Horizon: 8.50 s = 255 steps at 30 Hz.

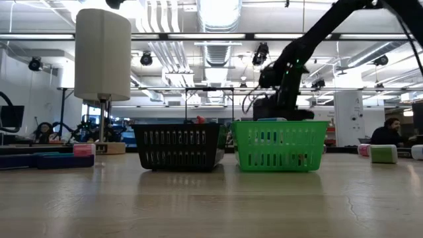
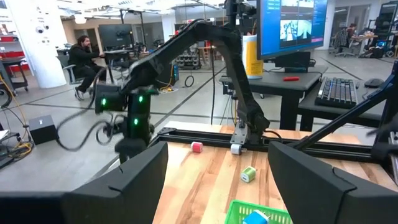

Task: Pick & Place Office items
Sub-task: Put the white charger adapter into the green basket, then put the purple charger adapter into the green basket

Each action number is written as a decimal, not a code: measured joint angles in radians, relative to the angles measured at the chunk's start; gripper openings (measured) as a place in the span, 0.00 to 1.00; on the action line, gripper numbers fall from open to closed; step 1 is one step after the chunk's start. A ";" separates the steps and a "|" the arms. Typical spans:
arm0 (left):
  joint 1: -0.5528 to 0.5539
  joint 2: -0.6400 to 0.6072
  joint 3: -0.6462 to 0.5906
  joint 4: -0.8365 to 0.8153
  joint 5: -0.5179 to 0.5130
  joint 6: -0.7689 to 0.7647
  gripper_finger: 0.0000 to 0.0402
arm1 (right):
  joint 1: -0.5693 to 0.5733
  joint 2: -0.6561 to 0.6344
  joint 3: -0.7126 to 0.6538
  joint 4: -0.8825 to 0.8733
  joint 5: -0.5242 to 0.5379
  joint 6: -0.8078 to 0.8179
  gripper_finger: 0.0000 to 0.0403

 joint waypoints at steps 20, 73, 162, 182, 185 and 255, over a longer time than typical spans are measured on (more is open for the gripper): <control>0.001 0.000 0.000 -0.003 0.000 0.003 0.71 | 0.352 -0.531 -0.127 0.016 0.203 -0.179 0.41; 0.001 0.038 -0.002 0.018 0.000 -0.102 0.71 | 1.100 -0.281 -0.570 0.861 0.282 0.094 0.41; 0.001 0.038 -0.002 -0.004 0.000 -0.105 0.71 | -0.051 -0.250 -0.231 -0.128 0.392 -0.267 0.81; 0.001 0.038 -0.002 -0.004 0.000 -0.105 0.71 | -0.097 -0.055 -0.232 0.002 0.395 -0.408 0.81; 0.001 0.038 -0.002 -0.004 0.000 -0.105 0.71 | -0.098 -0.048 -0.232 0.019 0.396 -0.414 0.81; 0.001 0.038 -0.002 -0.011 0.000 -0.109 0.71 | -0.158 -0.056 -0.283 0.127 0.354 -0.137 0.81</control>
